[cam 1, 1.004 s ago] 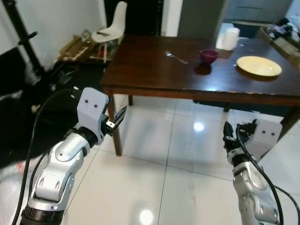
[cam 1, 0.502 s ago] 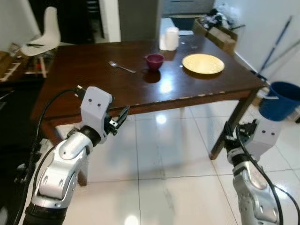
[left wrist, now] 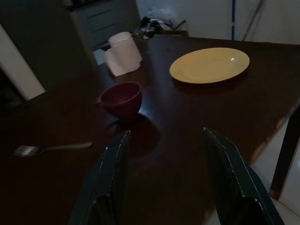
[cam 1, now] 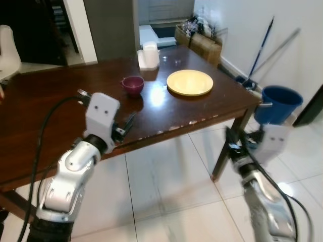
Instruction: Setting the table
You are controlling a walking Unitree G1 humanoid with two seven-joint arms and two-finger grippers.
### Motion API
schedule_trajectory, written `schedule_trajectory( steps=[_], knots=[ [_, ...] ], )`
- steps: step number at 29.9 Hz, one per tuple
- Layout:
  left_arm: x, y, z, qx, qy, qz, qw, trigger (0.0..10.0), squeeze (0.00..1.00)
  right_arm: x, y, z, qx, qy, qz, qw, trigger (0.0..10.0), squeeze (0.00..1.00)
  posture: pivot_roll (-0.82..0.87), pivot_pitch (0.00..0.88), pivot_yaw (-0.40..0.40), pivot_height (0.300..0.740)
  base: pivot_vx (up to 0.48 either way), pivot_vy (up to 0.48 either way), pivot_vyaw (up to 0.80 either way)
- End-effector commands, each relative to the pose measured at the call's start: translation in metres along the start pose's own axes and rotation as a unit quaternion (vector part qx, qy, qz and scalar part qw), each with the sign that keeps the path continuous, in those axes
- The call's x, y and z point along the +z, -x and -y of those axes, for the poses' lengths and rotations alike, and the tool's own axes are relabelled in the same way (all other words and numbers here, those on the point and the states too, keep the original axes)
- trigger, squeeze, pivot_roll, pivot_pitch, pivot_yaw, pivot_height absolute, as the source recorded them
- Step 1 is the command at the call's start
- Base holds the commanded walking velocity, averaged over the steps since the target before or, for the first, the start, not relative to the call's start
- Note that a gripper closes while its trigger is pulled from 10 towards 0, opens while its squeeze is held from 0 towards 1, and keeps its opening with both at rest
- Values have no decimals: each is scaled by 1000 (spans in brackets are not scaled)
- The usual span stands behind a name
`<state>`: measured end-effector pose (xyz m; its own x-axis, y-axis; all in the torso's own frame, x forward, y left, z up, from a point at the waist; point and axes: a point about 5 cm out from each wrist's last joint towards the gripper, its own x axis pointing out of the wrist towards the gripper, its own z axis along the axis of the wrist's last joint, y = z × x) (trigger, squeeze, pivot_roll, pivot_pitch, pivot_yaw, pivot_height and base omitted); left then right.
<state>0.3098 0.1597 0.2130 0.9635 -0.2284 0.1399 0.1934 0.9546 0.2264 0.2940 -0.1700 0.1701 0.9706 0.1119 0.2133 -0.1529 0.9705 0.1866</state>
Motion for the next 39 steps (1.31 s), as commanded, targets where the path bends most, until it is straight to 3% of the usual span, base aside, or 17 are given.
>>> schedule_trajectory(
  steps=[1,4,17,26,31,37,39],
  knots=[
    [-4,2,-2,12,-6,-11,1000,10000,0,0,2,2,1,3,-4,1000,10000,0,-54,0,96,740,480,0,0],
    [-8,5,-10,43,-11,-22,999,10000,0,-3,1,0,11,7,-13,1000,10000,0,-48,0,89,740,480,0,442],
    [-13,9,-19,93,-27,-33,995,10000,0,-2,1,0,22,8,-19,1000,10000,0,-47,0,81,740,480,0,752],
    [-13,9,-19,106,-27,-35,993,10000,0,1,1,1,27,4,-14,1000,10000,0,-49,0,82,740,339,0,45],
    [-12,9,-17,90,-25,-32,995,10000,0,1,1,-1,37,12,-15,999,10000,0,-50,0,84,740,0,0,0],
    [-16,11,-9,55,-25,-48,997,10000,0,2,2,-12,86,42,-19,995,10000,0,-49,0,86,740,0,0,0],
    [-24,13,-7,43,-36,-77,995,10000,0,0,1,-21,127,54,-30,990,10000,0,-42,0,88,740,0,0,0]
  ],
)
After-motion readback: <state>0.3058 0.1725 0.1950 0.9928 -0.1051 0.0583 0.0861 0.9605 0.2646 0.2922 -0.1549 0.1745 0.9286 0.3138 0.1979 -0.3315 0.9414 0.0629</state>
